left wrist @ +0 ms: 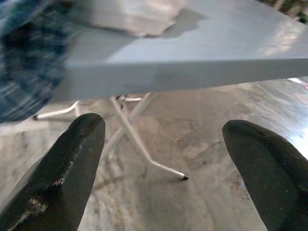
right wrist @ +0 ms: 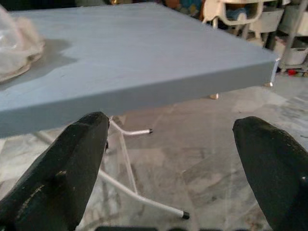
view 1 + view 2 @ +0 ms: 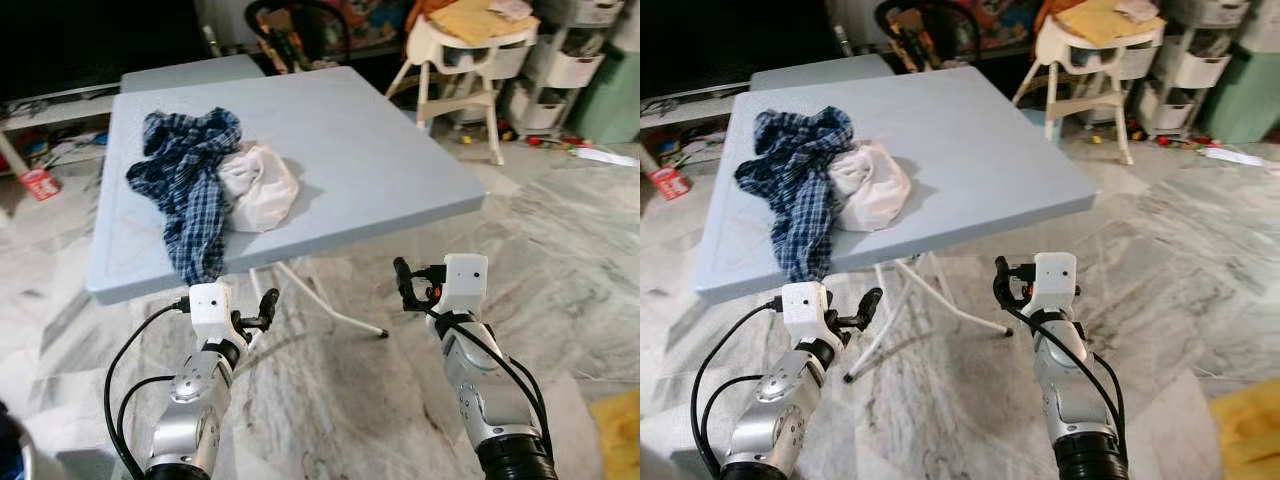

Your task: Hang hanger

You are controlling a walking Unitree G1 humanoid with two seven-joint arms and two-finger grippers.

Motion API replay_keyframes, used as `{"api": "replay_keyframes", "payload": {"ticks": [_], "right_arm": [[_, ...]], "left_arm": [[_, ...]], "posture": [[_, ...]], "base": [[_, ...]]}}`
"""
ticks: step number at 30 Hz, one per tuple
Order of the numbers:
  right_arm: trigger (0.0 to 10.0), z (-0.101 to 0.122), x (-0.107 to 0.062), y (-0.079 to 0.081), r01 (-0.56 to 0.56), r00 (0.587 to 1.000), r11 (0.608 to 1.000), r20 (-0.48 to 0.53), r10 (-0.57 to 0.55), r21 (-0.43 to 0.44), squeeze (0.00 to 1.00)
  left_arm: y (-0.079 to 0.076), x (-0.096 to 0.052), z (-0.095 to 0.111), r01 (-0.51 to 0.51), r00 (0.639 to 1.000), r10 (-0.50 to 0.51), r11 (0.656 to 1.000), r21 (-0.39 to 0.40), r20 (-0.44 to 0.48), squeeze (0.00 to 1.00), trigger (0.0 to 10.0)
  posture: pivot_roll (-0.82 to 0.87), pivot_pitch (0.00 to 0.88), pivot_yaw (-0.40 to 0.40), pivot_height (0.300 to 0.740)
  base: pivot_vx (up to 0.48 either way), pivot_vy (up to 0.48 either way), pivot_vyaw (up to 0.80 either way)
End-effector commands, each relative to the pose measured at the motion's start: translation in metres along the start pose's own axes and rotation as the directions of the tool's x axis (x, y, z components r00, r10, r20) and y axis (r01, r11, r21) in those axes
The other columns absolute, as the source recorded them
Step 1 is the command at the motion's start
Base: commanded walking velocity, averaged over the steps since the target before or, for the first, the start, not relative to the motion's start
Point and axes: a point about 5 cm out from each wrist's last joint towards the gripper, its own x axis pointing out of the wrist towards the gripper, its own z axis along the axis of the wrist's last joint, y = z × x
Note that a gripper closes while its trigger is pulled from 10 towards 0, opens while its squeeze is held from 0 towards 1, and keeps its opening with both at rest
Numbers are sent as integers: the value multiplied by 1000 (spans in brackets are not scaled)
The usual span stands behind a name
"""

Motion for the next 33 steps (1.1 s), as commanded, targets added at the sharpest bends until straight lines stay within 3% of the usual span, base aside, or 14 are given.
{"api": "replay_keyframes", "payload": {"ticks": [1,23,28,33], "right_arm": [[10000,11,0,4,-14,999,1000,44,15,-25,0],[10000,14,-4,2,3,999,999,53,-1,-43,0],[10000,13,-6,0,11,999,999,51,-9,-36,0],[10000,12,-7,1,14,999,1000,46,-13,-17,0]], "left_arm": [[-7,1,6,50,999,-50,999,-1,18,0,10000],[-20,6,-7,166,983,-164,986,11,-79,0,10000],[-23,7,-12,173,978,-171,985,4,-121,0,10000],[-27,6,-13,178,976,-179,984,-14,-126,0,10000]], "posture": [[-125,0,26,740],[-164,0,58,740],[-165,0,60,740],[-166,0,65,740]], "base": [[356,0,-800],[356,0,-800],[49,0,-800],[0,0,0]]}}
